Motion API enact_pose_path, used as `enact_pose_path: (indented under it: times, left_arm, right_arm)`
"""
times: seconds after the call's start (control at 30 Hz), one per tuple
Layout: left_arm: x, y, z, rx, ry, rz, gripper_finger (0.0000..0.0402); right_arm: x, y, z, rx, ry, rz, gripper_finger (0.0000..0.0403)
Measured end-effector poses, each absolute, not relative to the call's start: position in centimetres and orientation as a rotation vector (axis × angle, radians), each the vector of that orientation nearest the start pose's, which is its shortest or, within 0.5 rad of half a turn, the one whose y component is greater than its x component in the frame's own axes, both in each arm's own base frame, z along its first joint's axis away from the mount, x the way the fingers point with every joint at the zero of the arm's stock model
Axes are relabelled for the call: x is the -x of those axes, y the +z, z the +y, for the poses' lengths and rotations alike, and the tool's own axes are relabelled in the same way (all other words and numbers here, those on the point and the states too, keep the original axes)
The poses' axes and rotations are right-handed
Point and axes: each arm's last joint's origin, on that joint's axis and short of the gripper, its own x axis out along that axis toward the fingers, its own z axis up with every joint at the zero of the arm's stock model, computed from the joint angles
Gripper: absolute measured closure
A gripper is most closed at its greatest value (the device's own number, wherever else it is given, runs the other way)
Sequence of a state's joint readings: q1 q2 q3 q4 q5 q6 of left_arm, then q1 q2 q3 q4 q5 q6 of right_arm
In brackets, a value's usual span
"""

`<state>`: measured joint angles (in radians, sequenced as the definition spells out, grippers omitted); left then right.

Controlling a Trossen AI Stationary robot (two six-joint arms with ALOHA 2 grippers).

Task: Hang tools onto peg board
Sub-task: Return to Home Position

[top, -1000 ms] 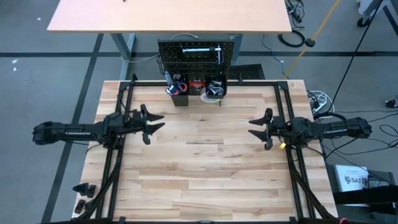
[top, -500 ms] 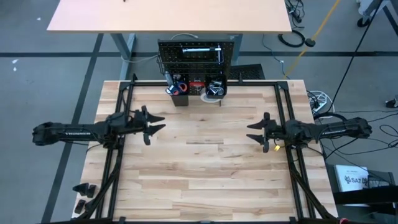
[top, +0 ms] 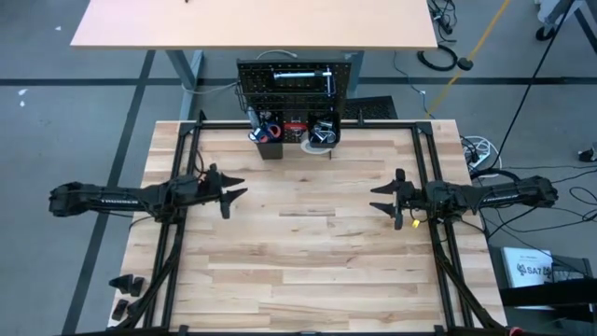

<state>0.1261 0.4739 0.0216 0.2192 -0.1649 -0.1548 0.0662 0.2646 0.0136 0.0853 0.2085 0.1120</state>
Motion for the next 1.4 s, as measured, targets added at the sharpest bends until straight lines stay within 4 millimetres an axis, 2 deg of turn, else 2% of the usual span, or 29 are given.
enact_pose_path:
  times: [0.23, 0.43, 1.4]
  left_arm:
    - [-12.32, 14.77, 2.14, 0.085, 0.338, 0.229, 0.0239]
    - [-12.33, 14.76, 2.12, 0.217, 0.342, 0.208, 0.024]
    - [-12.34, 14.78, 2.1, 0.218, 0.338, 0.208, 0.024]
  right_arm:
    - [-11.23, 15.41, 0.14, -0.089, -0.151, 0.155, 0.0202]
    - [-11.23, 15.41, 0.15, -0.089, -0.151, 0.155, 0.0202]
    - [-11.23, 15.43, 0.15, -0.089, -0.15, 0.155, 0.0202]
